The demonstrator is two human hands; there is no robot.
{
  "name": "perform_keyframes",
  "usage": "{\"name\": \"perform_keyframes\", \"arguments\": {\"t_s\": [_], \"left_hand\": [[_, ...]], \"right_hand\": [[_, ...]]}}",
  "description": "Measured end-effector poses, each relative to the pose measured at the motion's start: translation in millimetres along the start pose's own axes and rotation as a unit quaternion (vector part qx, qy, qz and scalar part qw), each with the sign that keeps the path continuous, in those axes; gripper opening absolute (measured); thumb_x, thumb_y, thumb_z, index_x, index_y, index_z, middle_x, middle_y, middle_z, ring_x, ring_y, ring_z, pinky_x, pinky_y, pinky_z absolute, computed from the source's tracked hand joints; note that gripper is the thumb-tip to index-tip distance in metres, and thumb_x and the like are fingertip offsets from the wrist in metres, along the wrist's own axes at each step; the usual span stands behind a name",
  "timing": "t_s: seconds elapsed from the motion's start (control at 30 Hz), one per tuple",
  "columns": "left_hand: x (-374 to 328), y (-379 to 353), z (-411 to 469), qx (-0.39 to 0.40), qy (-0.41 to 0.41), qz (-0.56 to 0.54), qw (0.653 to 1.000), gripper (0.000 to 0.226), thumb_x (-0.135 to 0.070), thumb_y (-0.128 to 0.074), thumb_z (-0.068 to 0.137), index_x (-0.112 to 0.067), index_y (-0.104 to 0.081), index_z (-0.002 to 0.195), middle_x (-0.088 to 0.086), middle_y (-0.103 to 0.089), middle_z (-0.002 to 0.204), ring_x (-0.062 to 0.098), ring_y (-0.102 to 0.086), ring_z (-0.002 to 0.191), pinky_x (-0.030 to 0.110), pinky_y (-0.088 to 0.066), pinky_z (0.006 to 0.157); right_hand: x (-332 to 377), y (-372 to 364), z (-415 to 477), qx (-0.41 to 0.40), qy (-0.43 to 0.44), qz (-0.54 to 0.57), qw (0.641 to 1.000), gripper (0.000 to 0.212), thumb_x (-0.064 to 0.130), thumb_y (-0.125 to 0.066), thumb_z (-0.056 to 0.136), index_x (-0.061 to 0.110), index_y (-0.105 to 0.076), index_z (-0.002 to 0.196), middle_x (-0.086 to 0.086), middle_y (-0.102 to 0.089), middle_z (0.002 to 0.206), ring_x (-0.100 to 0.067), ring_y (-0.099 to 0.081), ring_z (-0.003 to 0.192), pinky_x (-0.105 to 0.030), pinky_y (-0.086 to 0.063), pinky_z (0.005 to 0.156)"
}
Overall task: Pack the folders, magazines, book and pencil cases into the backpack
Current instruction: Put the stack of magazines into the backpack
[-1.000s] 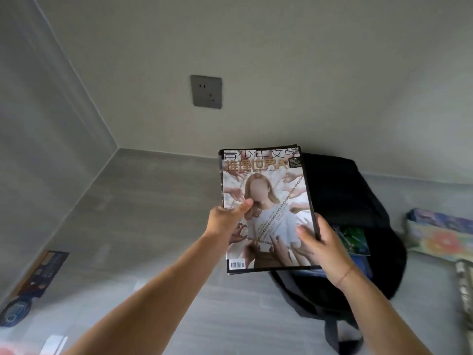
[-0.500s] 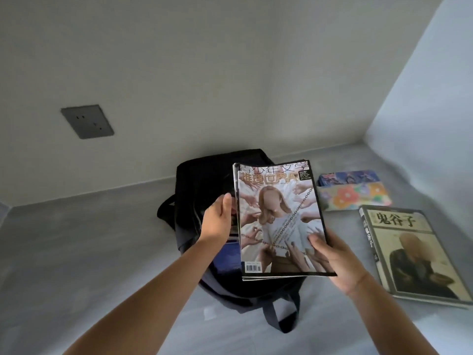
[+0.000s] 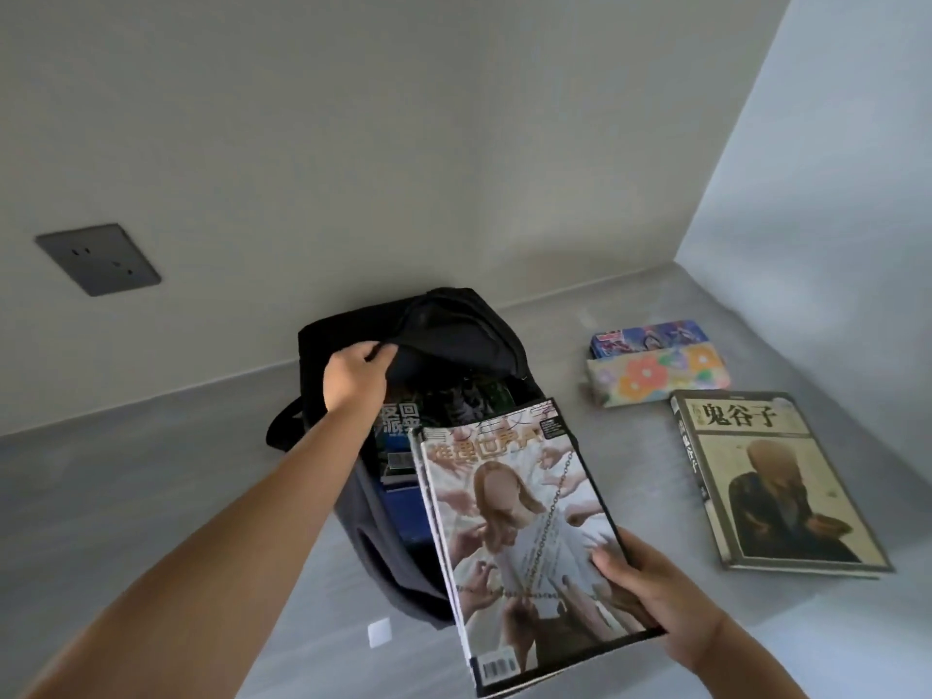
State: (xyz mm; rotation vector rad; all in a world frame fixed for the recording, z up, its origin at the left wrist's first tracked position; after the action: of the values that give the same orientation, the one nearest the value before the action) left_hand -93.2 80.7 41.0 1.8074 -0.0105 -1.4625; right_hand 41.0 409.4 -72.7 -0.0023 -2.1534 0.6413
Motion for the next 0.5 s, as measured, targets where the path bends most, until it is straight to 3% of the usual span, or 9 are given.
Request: {"name": "perform_keyframes", "arguments": {"t_s": [0.1, 0.17, 0.27, 0.37, 0.5], "left_hand": [[-6, 1, -1, 0.02, -0.016, -0.017, 1.0, 0.028, -0.029, -0.058, 0.092, -0.009, -0.068, 0.109, 0.0, -0.064, 0.08, 0.012, -0.054, 0.07, 0.028, -0.044, 0.067], [-2, 0, -4, 0.038, -0.02, -0.012, 0.999, 0.026, -0.029, -0.058, 0.092, -0.011, -0.069, 0.107, -0.01, -0.057, 0.07, 0.006, -0.053, 0.064, 0.024, -0.043, 0.061], [6, 3, -6, 0.051, -0.019, -0.018, 0.998, 0.026, -0.029, -0.06, 0.091, -0.012, -0.069, 0.108, -0.003, -0.067, 0.084, 0.014, -0.063, 0.079, 0.03, -0.049, 0.073], [10, 3, -8, 0.049, -0.013, -0.029, 0.998, 0.024, -0.028, -0.061, 0.09, -0.013, -0.071, 0.106, 0.0, -0.068, 0.088, 0.013, -0.061, 0.082, 0.029, -0.049, 0.077], [13, 1, -8, 0.056, -0.008, -0.033, 0.998, 0.022, -0.028, -0.061, 0.089, -0.014, -0.072, 0.102, 0.001, -0.071, 0.09, 0.014, -0.063, 0.085, 0.029, -0.05, 0.078]], "right_hand": [[3, -23, 27, -0.002, -0.028, -0.01, 1.0, 0.074, 0.025, -0.088, 0.059, -0.004, -0.056, 0.12, -0.036, -0.056, 0.11, -0.044, -0.052, 0.105, -0.058, -0.038, 0.099], [13, -41, 53, -0.014, -0.03, -0.011, 0.999, 0.047, 0.012, -0.073, 0.078, -0.006, -0.056, 0.118, -0.028, -0.065, 0.106, -0.036, -0.063, 0.098, -0.048, -0.049, 0.093], [34, -60, 102, -0.049, -0.027, -0.089, 0.994, 0.027, 0.005, -0.055, 0.091, -0.002, -0.057, 0.117, -0.005, -0.067, 0.082, -0.015, -0.068, 0.075, -0.029, -0.056, 0.079], [59, -65, 145, -0.087, -0.006, -0.195, 0.977, 0.035, 0.012, -0.059, 0.09, -0.001, -0.053, 0.122, -0.001, -0.061, 0.087, -0.017, -0.064, 0.08, -0.037, -0.049, 0.092], [82, -63, 173, -0.121, -0.002, -0.289, 0.95, 0.042, 0.023, -0.065, 0.086, 0.008, -0.053, 0.123, 0.002, -0.062, 0.09, -0.016, -0.066, 0.075, -0.04, -0.052, 0.087]]}}
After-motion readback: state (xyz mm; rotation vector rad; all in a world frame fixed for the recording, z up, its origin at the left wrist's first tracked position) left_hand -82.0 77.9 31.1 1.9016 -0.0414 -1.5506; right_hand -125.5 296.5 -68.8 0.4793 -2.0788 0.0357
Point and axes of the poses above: each hand's wrist, its own z-axis towards the middle knuckle, its own y-axis out of the back of the hand, x = y × z, the point moved 5 cm from there along z, towards the middle knuckle
